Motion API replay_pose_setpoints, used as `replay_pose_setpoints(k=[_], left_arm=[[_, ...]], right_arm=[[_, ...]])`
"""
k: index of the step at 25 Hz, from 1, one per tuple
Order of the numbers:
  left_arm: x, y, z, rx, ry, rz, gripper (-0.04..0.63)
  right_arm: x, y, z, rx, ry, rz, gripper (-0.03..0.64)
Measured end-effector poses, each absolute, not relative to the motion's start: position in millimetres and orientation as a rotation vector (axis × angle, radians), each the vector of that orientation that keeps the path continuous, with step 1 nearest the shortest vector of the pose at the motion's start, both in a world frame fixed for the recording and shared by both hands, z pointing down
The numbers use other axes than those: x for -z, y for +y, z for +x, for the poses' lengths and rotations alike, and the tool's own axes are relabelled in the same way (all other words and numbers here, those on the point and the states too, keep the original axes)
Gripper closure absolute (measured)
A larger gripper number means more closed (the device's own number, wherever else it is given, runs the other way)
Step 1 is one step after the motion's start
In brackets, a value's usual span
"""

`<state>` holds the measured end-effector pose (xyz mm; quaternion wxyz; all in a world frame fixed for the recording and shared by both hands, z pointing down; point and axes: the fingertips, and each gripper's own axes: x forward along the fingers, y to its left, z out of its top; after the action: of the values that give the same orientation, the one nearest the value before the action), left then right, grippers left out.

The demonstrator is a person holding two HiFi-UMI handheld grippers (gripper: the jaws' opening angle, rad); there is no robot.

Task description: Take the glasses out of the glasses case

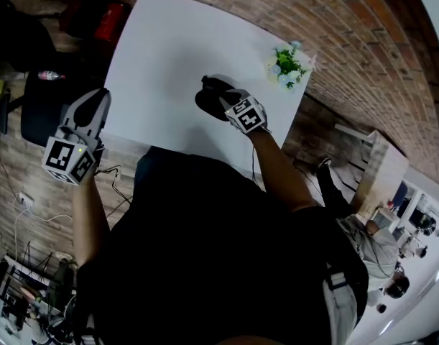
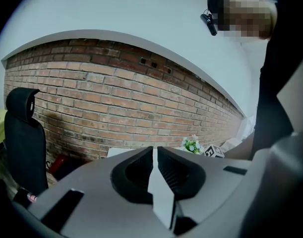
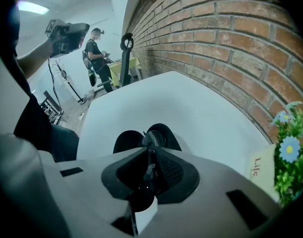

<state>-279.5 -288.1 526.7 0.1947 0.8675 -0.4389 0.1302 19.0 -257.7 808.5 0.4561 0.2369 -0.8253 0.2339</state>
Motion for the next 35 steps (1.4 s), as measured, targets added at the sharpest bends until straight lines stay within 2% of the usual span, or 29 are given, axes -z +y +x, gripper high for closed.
replay_pose_setpoints(k=[35], left_arm=[[-553.6, -307.3, -299.9, -0.375, -1.208, 2.371, 0.560]], right_arm=[[-861.9, -261.8, 20.4, -0.536, -1.876, 0.438, 0.538]])
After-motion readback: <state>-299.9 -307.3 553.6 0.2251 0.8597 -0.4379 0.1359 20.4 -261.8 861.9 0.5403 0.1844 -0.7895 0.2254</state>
